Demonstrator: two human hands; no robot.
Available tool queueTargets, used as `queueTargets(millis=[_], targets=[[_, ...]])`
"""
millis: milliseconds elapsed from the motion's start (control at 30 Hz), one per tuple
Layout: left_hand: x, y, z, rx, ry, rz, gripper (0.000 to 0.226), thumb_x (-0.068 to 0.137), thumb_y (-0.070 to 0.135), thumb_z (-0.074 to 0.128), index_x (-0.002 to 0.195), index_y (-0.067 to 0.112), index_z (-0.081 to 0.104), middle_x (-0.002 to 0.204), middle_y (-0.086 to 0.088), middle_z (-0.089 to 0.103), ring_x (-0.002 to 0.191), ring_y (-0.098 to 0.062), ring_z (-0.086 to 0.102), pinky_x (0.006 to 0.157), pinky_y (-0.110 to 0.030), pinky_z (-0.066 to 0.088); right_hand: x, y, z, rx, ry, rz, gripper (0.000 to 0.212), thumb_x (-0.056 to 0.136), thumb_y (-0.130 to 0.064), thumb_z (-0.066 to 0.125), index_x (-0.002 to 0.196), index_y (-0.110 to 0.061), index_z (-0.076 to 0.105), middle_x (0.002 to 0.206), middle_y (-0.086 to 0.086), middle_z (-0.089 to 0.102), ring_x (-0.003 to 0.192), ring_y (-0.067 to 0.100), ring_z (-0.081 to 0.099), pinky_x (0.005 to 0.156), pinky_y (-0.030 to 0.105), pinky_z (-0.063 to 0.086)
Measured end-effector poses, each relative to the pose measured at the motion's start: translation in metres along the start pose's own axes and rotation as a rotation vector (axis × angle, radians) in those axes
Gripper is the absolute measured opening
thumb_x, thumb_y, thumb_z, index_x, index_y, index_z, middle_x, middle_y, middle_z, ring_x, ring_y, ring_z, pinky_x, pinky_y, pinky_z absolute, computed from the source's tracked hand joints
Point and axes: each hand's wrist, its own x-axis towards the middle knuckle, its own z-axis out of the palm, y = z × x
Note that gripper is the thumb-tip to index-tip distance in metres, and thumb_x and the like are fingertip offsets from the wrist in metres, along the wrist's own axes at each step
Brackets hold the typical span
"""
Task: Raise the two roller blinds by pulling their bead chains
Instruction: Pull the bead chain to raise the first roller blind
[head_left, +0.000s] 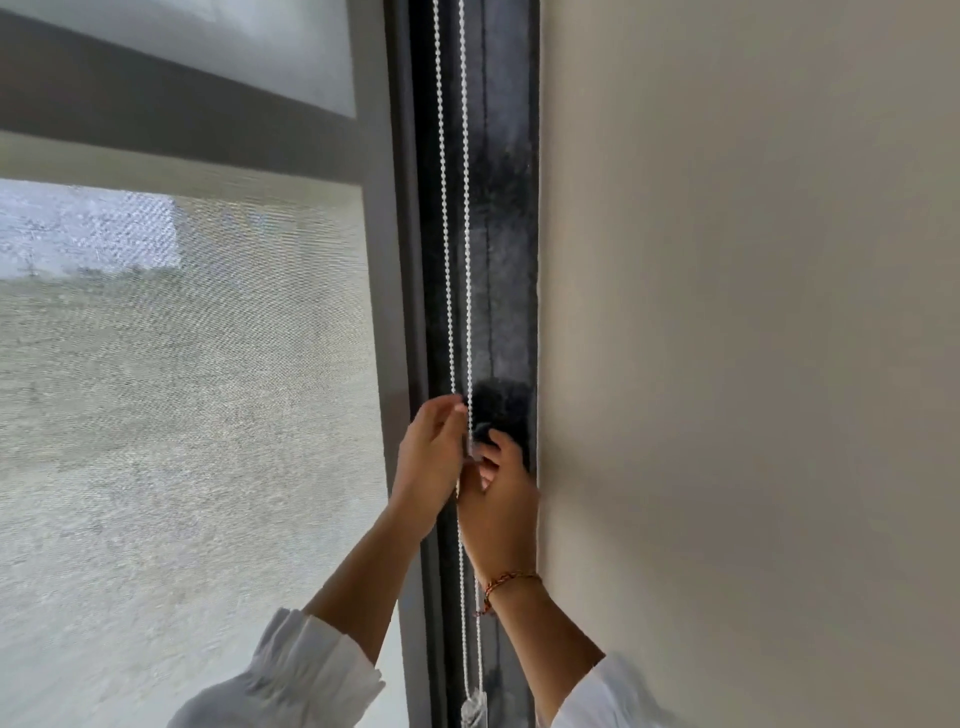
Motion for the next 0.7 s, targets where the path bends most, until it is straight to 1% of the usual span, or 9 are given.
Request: queueTargets(millis=[67, 167, 233, 300, 400, 467, 533, 633, 700], targets=[[0.007, 0.008, -0.002, -0.095, -0.028, -0.003, 0.018, 0.094, 0.030, 0.047, 0.102, 0.022, 0.062, 0.098, -0.003, 0.068, 0.094, -0.021, 0.065, 0.089, -0.042, 0.052, 0.002, 0.002, -0.002, -0.038, 0.025, -0.065, 0.029, 0.087, -0.019, 0.059, 0.115, -0.015, 0.057, 0.106, 0.005, 0.070, 0.097, 0.015, 0.064, 0.087, 0.027, 0.053], [0.018, 0.031, -0.004, -0.266, -0.113, 0.019, 0.030, 0.097, 0.034, 0.039, 0.093, 0.018, 0.064, 0.079, -0.001, 0.073, 0.076, -0.018, 0.068, 0.074, -0.030, 0.056, 0.007, 0.007, -0.004, -0.023, 0.016, -0.084, 0.016, 0.091, -0.016, 0.052, 0.100, -0.010, 0.064, 0.086, 0.007, 0.071, 0.077, 0.015, 0.064, 0.073, 0.028, 0.054], [0.026, 0.051, -0.003, -0.357, -0.162, 0.051, 0.036, 0.098, 0.036, 0.035, 0.094, 0.016, 0.063, 0.072, 0.001, 0.074, 0.067, -0.015, 0.069, 0.063, -0.024, 0.057, 0.009, 0.008, -0.004, 0.059, -0.016, -0.027, 0.020, 0.094, -0.019, 0.047, 0.090, -0.009, 0.064, 0.072, 0.002, 0.065, 0.065, 0.011, 0.059, 0.064, 0.025, 0.050], [0.034, 0.071, -0.002, -0.428, -0.217, 0.083, 0.036, 0.098, 0.036, 0.035, 0.095, 0.014, 0.063, 0.072, 0.000, 0.074, 0.065, -0.015, 0.068, 0.059, -0.025, 0.056, 0.010, 0.008, -0.002, 0.137, -0.012, 0.022, 0.026, 0.095, -0.023, 0.043, 0.082, -0.012, 0.063, 0.061, -0.008, 0.056, 0.057, 0.004, 0.054, 0.059, 0.020, 0.046], [0.042, 0.100, -0.004, -0.535, -0.285, 0.118, 0.035, 0.097, 0.037, 0.037, 0.094, 0.014, 0.065, 0.069, -0.001, 0.071, 0.060, -0.014, 0.065, 0.055, -0.026, 0.054, 0.001, 0.009, 0.000, 0.154, 0.044, -0.010, 0.030, 0.094, -0.026, 0.039, 0.066, -0.025, 0.050, 0.054, -0.011, 0.047, 0.054, 0.002, 0.052, 0.054, 0.015, 0.043], [0.045, 0.116, -0.003, -0.595, -0.311, 0.140, 0.036, 0.097, 0.036, 0.037, 0.094, 0.014, 0.065, 0.063, 0.001, 0.066, 0.054, -0.012, 0.060, 0.051, -0.024, 0.051, -0.008, 0.012, -0.001, 0.081, 0.046, -0.086, 0.030, 0.091, -0.030, 0.035, 0.063, -0.032, 0.042, 0.051, -0.012, 0.042, 0.054, 0.000, 0.051, 0.051, 0.009, 0.038], [0.044, 0.126, -0.003, -0.608, -0.332, 0.169, 0.035, 0.097, 0.035, 0.037, 0.093, 0.015, 0.065, 0.061, 0.003, 0.062, 0.052, -0.010, 0.056, 0.049, -0.023, 0.049, -0.018, 0.016, -0.002, 0.016, 0.055, -0.138, 0.029, 0.091, -0.029, 0.035, 0.062, -0.035, 0.038, 0.049, -0.015, 0.039, 0.054, 0.000, 0.052, 0.047, 0.007, 0.035], [0.037, 0.137, 0.000, -0.587, -0.338, 0.187, 0.035, 0.097, 0.037, 0.037, 0.094, 0.017, 0.065, 0.061, 0.005, 0.061, 0.052, -0.009, 0.055, 0.046, -0.022, 0.046, -0.024, 0.024, 0.000, -0.056, 0.059, -0.186, 0.035, 0.094, -0.016, 0.043, 0.064, -0.034, 0.039, 0.047, -0.017, 0.038, 0.051, -0.002, 0.052, 0.043, 0.007, 0.035], [0.030, 0.143, 0.002, -0.528, -0.276, 0.241, 0.034, 0.097, 0.037, 0.036, 0.090, 0.018, 0.064, 0.055, 0.009, 0.055, 0.045, -0.006, 0.048, 0.040, -0.019, 0.040, -0.028, 0.023, 0.003, -0.072, 0.032, -0.201, 0.028, 0.093, -0.017, 0.042, 0.067, -0.022, 0.050, 0.048, -0.020, 0.039, 0.051, -0.004, 0.053, 0.043, 0.008, 0.035]])
